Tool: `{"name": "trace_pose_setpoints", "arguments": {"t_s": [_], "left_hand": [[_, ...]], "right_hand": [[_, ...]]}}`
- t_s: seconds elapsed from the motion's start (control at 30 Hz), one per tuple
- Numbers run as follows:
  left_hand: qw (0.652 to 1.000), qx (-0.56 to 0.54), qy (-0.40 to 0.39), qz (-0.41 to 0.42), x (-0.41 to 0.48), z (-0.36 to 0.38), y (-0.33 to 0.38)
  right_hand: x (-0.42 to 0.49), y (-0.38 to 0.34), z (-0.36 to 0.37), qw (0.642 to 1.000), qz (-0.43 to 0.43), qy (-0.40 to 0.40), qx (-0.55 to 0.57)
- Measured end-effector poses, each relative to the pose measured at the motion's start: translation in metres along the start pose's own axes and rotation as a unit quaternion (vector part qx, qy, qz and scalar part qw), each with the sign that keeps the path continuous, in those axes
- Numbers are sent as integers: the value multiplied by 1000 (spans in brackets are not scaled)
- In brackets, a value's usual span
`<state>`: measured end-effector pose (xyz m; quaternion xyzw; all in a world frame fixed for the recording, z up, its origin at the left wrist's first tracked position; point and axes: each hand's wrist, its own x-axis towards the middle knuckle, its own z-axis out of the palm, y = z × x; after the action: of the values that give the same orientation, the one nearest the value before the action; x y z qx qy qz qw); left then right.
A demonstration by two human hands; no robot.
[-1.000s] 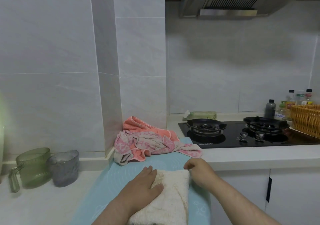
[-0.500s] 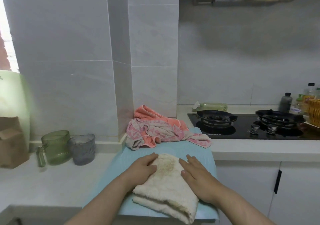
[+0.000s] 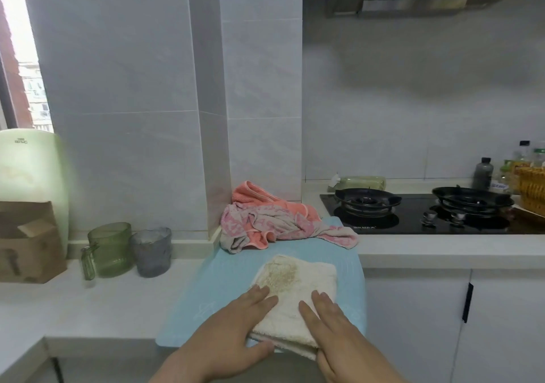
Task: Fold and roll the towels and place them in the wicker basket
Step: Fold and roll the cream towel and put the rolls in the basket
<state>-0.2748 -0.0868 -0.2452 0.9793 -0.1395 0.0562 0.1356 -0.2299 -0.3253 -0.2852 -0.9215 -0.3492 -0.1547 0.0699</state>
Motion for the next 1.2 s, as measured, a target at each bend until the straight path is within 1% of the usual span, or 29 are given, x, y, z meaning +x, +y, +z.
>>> {"name": "trace_pose_setpoints", "arguments": {"t_s": [0.1,0.17,0.33,0.4,0.43,0.47,0.53,0.57,0.63,0.7,0.73,0.77,0.8,0.83,0.87,0.9,0.93,0.97,1.0,1.03,1.1,1.13,1.17,1.2], "left_hand": [[1000,20,10,6,-1,0,1],[1000,19,13,7,0,0,1],[1000,-14,12,0,1,2,1],[1000,-22,15,-6,1,3,4],[1000,-24,17,-8,0,3,5],[999,-27,18,-10,-2,3,7],[999,-36,18,-22,-7,1,12],[999,-40,21,-28,-9,1,13],[998,-52,30,-34,-12,5,12],[993,-96,55,-48,-16,8,10],[984,-151,63,-65,-17,7,11],[967,-224,64,-100,-17,3,15],[942,-297,70,-137,-18,-2,22],[920,-341,80,-173,-16,-6,25],[902,-363,95,-213,-11,-9,26],[885,-383,110,-242,-6,-13,24],[866,-401,112,-276,-2,-17,22],[845,-426,107,-306,3,-24,22],[824,-452,95,-327,10,-28,19],[801,-482,80,-346,16,-34,18],[757,-533,51,-374,30,-44,18],[738,-555,32,-382,36,-48,20],[725,-568,9,-390,40,-52,24],[718,-574,-14,-393,45,-52,25]], "right_hand": [[-6,-2,-7,999,-18,-14,-28],[-8,6,-8,998,-36,-47,-19],[-6,22,-9,996,-63,-40,-49],[-6,22,-13,996,-66,-42,-42],[-6,20,-15,997,-66,-45,-15],[-8,18,-17,997,-65,-32,21],[-11,15,-15,993,-76,23,85],[-13,14,-16,990,-70,34,117],[-15,16,-18,981,-52,24,184],[-15,21,-15,972,-34,32,232],[-14,22,-15,968,-29,28,247],[-15,22,-19,966,-26,16,255],[-14,21,-26,965,-13,-5,261],[-14,18,-34,962,3,-34,271],[-13,14,-41,952,21,-63,297],[-12,10,-49,932,50,-77,351],[-9,7,-54,906,93,-65,408],[-5,5,-56,880,140,-30,453],[2,4,-58,855,190,9,483],[10,4,-60,828,240,25,506],[28,7,-59,777,320,12,543],[36,8,-59,745,352,7,566],[43,10,-58,710,384,9,590],[49,12,-58,676,411,19,611]]}}
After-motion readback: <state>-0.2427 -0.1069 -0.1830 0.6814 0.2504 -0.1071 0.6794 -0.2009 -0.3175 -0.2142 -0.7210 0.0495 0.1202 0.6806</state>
